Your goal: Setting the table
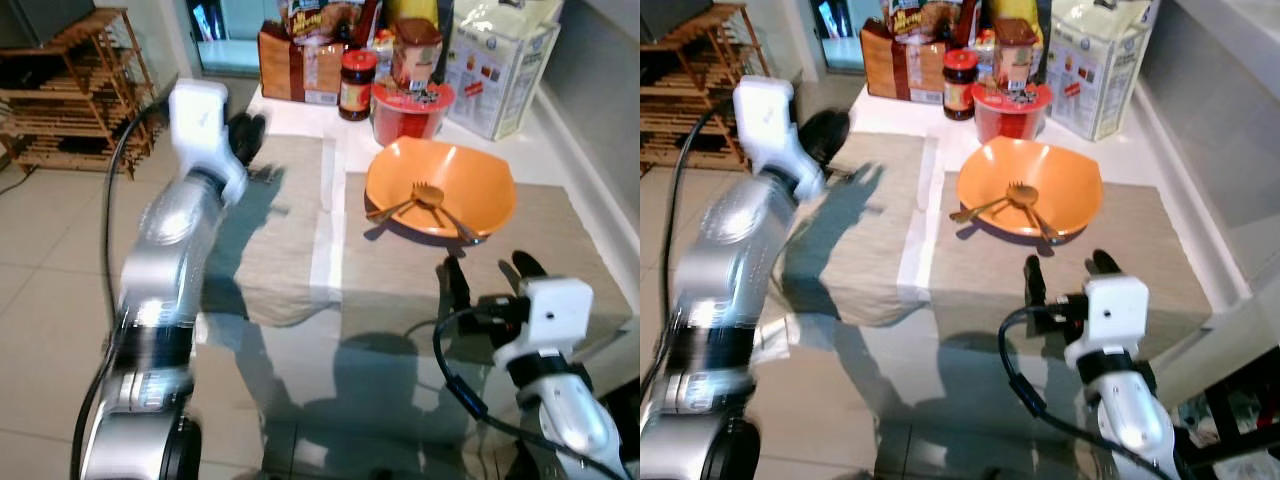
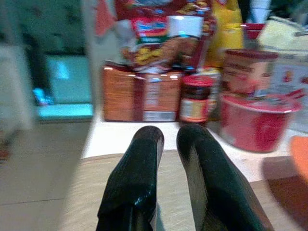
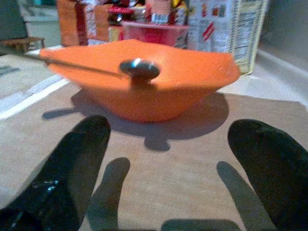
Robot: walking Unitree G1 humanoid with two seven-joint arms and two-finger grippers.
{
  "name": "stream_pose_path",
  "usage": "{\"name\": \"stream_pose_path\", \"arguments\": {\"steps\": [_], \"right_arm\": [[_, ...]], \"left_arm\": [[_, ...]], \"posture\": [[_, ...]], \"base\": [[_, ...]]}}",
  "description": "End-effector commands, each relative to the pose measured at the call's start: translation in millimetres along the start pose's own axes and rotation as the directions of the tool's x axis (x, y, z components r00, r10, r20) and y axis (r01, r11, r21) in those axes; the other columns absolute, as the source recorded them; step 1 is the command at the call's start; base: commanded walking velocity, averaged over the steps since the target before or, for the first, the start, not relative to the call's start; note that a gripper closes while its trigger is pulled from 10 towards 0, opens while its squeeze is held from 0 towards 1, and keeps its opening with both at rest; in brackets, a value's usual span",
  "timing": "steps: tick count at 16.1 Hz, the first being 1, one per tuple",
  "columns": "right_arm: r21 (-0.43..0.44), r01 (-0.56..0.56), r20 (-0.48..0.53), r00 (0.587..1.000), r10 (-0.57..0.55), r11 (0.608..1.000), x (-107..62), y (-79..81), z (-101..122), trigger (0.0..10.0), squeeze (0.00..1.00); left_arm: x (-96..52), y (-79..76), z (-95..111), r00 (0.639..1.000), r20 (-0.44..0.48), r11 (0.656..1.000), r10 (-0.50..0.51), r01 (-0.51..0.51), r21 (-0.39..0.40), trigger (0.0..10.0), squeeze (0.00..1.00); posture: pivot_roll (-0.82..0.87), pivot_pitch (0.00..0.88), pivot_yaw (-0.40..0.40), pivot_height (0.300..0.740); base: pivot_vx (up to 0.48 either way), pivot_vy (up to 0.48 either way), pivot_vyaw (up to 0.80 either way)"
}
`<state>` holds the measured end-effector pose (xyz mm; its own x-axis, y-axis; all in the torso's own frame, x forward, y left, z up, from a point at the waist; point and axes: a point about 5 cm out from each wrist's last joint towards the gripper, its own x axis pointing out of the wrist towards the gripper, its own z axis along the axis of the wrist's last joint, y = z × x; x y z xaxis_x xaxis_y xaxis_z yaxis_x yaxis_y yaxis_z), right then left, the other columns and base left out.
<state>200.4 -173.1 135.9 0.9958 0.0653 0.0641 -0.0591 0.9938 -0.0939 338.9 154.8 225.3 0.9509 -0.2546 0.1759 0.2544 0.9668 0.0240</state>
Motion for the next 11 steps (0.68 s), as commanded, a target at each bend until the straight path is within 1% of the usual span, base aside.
{"name": "stream_pose_path", "arguments": {"steps": [1,2,3,4,5,6,7,8,9,11], "right_arm": [[-0.014,0.018,0.021,1.0,-0.017,1.0,-1.8,-1.4,3.3,10.0,0.0],[-0.009,0.023,0.02,1.0,-0.023,1.0,-2.8,-1.5,2.9,10.0,0.0],[-0.009,0.04,0.026,0.999,-0.04,0.999,-5.0,-2.1,3.0,10.0,0.0],[-0.018,0.06,0.036,0.998,-0.06,0.998,-6.0,-3.4,2.7,10.0,0.0],[-0.03,0.075,0.047,0.996,-0.074,0.997,-6.9,-4.3,2.1,10.0,0.0],[-0.038,0.08,0.051,0.996,-0.078,0.996,-7.3,-4.6,2.2,10.0,0.0],[-0.04,0.092,0.045,0.995,-0.09,0.995,-8.1,-5.6,0.1,10.0,0.0],[-0.036,0.105,0.035,0.994,-0.104,0.994,-7.7,-7.3,-2.2,10.0,0.0],[-0.024,0.116,0.029,0.993,-0.115,0.993,-5.8,-8.7,-4.2,10.0,0.0],[-0.004,0.114,0.019,0.993,-0.114,0.993,-2.4,-8.5,-7.2,10.0,0.0]], "left_arm": [[-4.5,0.2,8.1,0.999,0.033,0.999,0.016,-0.017,0.038,10.0,0.0],[-9.9,0.1,1.5,1.0,0.007,1.0,0.022,-0.022,0.019,10.0,0.0],[-29.4,-4.5,-17.4,0.998,-0.057,0.999,0.007,-0.005,0.032,10.0,0.0],[-48.6,-12.3,-32.7,0.994,-0.105,0.998,-0.03,0.035,0.05,10.0,0.0],[-64.1,-18.5,-41.6,0.99,-0.128,0.998,-0.056,0.058,0.015,10.0,0.0],[-67.7,-18.9,-42.7,0.99,-0.128,0.998,-0.056,0.058,0.007,10.0,0.0],[-75.4,-16.7,-46.5,0.99,-0.135,0.999,-0.036,0.035,-0.006,10.0,0.0],[-77.4,-15.5,-49.3,0.989,-0.145,1.0,-0.026,0.023,-0.017,10.0,0.0],[-76.2,-16.0,-49.8,0.989,-0.149,0.999,-0.025,0.022,-0.025,10.0,0.0],[-67.5,-17.4,-44.8,0.991,-0.134,1.0,-0.014,0.015,0.004,10.0,0.0]], "posture": [[-0.06,0.0,0.03,0.74],[-0.06,0.0,0.032,0.74],[-0.06,0.0,0.032,0.74],[-0.06,0.0,0.033,0.74],[-0.05,0.0,0.031,0.74],[-0.05,0.0,0.03,0.74],[-0.05,0.0,0.025,0.74],[-0.05,0.0,0.022,0.74],[-0.05,0.0,0.019,0.74],[-0.06,0.0,0.015,0.74]], "base": [[0.0,0.0,0.0],[0.0,0.0,0.0],[0.0,0.0,0.0],[0.0,0.0,0.0],[0.0,0.0,0.0],[0.0,0.0,0.0],[0.0,0.0,0.0],[0.0,0.0,0.0],[0.0,0.0,0.0],[0.0,0.0,0.0]]}}
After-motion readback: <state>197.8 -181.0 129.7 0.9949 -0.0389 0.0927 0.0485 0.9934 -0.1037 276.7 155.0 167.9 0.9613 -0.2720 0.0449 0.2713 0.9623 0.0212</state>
